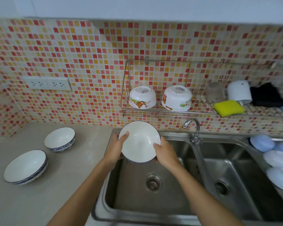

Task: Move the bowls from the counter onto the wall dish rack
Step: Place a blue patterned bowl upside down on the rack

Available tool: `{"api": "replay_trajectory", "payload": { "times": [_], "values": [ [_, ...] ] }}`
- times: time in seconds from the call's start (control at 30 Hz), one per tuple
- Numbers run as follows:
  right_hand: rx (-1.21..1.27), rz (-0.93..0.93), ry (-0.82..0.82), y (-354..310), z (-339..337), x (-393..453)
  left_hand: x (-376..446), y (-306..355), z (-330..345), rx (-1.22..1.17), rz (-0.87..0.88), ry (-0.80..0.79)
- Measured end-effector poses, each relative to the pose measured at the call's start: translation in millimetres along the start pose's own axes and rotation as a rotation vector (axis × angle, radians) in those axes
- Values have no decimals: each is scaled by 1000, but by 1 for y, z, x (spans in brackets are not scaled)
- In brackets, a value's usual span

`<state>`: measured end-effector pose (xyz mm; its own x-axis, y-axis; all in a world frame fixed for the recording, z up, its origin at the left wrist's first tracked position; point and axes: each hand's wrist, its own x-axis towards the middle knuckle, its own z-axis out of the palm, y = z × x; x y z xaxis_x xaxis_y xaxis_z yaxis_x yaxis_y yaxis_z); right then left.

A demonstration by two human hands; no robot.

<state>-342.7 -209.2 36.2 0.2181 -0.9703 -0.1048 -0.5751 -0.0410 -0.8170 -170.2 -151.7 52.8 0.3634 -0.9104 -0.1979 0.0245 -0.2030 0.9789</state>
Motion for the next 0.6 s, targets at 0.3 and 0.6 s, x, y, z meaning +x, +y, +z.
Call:
{"api": "replay_trajectory", "payload": {
  "times": [0.3, 0.6],
  "values": [
    [142, -205, 32, -32, -49, 18, 2, 60, 27, -168, 211, 17],
    [-82, -502, 615, -51, -92, 81, 32, 133, 35, -141, 306, 235]
  ]
}}
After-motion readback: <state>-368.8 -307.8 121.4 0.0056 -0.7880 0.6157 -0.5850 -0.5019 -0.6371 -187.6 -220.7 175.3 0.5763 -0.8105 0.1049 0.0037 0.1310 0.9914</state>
